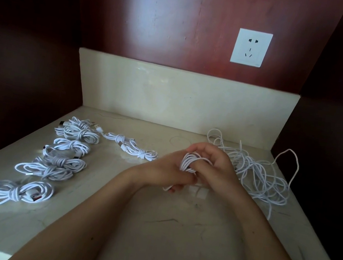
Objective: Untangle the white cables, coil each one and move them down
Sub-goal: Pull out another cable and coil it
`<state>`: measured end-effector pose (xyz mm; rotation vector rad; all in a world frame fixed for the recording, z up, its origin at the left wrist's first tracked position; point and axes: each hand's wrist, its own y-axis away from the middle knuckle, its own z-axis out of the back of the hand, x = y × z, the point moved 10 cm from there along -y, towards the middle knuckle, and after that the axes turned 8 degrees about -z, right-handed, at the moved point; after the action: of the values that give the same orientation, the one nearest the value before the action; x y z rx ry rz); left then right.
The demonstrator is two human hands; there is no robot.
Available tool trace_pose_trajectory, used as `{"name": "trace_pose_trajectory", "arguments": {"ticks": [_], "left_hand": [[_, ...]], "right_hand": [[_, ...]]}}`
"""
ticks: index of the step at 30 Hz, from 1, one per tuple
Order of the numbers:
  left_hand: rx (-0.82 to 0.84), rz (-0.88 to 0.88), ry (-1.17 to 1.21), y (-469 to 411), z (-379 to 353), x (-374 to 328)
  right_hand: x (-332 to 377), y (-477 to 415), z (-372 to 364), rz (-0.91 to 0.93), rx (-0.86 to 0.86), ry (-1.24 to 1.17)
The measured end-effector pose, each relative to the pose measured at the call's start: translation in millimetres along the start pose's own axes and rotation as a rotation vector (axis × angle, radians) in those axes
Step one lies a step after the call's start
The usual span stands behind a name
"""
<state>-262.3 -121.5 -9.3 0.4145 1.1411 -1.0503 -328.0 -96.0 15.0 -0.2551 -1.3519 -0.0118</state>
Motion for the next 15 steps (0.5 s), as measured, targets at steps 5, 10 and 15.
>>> {"name": "trace_pose_trajectory", "arguments": {"ticks": [5,10,15], "left_hand": [[0.029,0.098,0.122,4,-2,6],[-0.015,0.142,0.075,5,2,7],[-0.122,0.139,-0.116,3,15,13]], "right_hand": [[-3,8,-6,-0.121,0.146,-0.177],[-7,7,-7,-0.134,0.126,-0.33],[-14,2,-3,-0.147,0.073,-0.353]]}}
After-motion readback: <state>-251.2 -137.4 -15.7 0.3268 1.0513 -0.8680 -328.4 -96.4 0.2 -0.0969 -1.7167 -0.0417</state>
